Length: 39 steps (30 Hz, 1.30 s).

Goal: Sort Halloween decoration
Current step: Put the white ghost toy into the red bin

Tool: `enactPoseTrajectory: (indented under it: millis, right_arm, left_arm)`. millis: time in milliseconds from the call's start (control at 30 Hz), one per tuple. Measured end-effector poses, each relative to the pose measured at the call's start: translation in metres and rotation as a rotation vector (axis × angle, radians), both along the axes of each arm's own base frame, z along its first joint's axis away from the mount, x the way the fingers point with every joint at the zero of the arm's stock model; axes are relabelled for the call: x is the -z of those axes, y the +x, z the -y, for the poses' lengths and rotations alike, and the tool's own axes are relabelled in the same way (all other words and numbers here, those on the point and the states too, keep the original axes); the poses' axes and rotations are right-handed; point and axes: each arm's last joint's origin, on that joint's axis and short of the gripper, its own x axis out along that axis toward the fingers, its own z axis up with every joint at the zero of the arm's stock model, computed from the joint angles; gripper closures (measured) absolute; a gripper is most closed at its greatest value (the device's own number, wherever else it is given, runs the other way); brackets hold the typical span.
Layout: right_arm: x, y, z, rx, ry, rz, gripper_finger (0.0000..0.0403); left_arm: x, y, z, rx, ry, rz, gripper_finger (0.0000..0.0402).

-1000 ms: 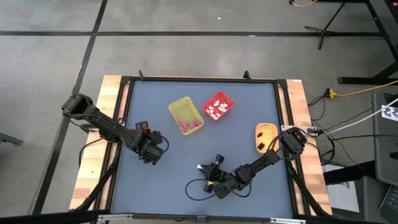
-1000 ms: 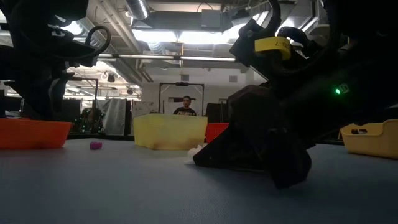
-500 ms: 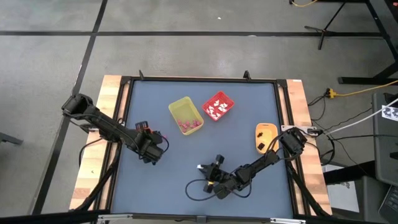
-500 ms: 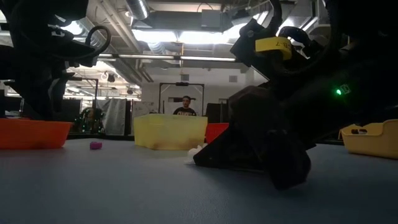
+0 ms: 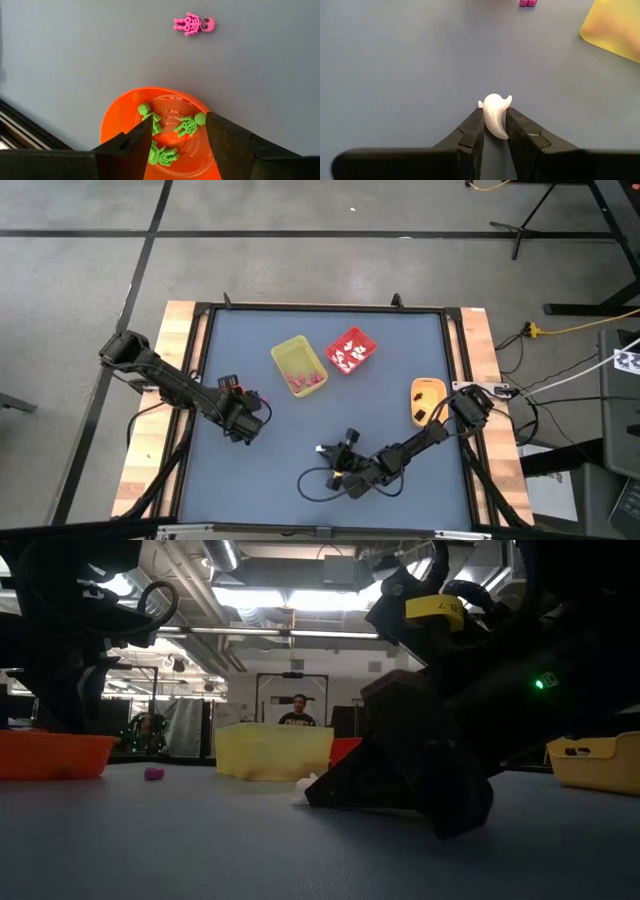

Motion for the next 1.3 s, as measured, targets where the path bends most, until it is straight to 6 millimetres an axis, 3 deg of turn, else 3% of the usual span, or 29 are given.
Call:
enactPoseTrajectory:
  millis: [300, 767, 1067, 1300]
  right_arm:
    - [-0.001, 0.001, 0.001, -0.01, -0.018, -0.002, 0.0385]
    - [-0.003, 0.002, 0.001, -0.01, -0.012, 0.007, 0.0402]
    - [-0.003, 0.003, 0.002, -0.02, -0.001, 0.001, 0.0383]
    - [-0.002, 0.015, 0.018, -0.067, 0.099, -0.036, 0.0338]
  left_arm:
    - [0.0, 0.0, 0.0, 0.0, 0.0, 0.0, 0.0229]
    - [0.0, 0.0, 0.0, 0.0, 0.0, 0.0, 0.0229]
    - [0.0, 0.0, 0.0, 0.0, 0.0, 0.0, 0.0229]
    - [0.0, 0.0, 0.0, 0.0, 0.0, 0.0, 0.0229]
